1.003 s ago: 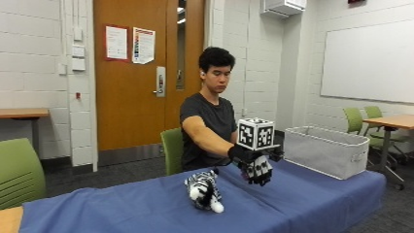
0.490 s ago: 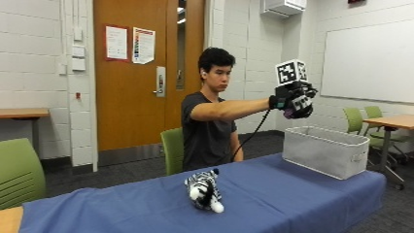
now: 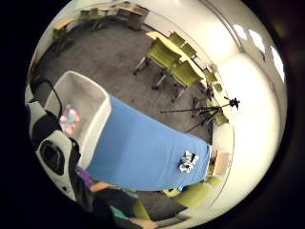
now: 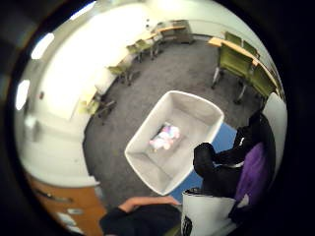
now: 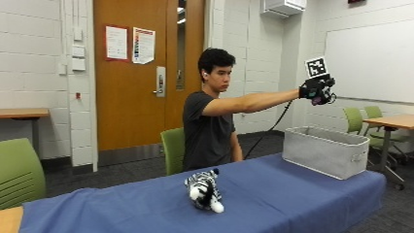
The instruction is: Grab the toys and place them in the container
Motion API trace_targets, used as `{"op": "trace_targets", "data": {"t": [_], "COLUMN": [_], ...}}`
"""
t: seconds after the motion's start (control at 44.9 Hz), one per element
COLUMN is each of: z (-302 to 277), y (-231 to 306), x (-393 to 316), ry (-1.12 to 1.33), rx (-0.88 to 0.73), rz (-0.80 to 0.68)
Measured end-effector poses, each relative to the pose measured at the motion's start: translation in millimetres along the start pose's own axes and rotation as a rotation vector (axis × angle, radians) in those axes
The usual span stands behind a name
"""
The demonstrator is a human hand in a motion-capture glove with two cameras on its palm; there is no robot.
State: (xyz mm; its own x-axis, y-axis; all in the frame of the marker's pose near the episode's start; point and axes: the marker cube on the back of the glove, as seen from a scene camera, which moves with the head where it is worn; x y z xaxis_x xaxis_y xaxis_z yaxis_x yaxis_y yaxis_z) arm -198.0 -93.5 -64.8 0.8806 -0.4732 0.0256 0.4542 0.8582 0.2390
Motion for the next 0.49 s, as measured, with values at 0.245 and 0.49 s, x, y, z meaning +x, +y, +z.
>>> {"op": "trace_targets", "data": {"t": [0.245,0.49], "z": [28.3,64.1], "y": [-5.7,6.9], "x": [2.3,-4.3], "ry": [-0.179,-0.249], "rx": [-0.046,-0.345], "rz": [-0.065,-0.052]}}
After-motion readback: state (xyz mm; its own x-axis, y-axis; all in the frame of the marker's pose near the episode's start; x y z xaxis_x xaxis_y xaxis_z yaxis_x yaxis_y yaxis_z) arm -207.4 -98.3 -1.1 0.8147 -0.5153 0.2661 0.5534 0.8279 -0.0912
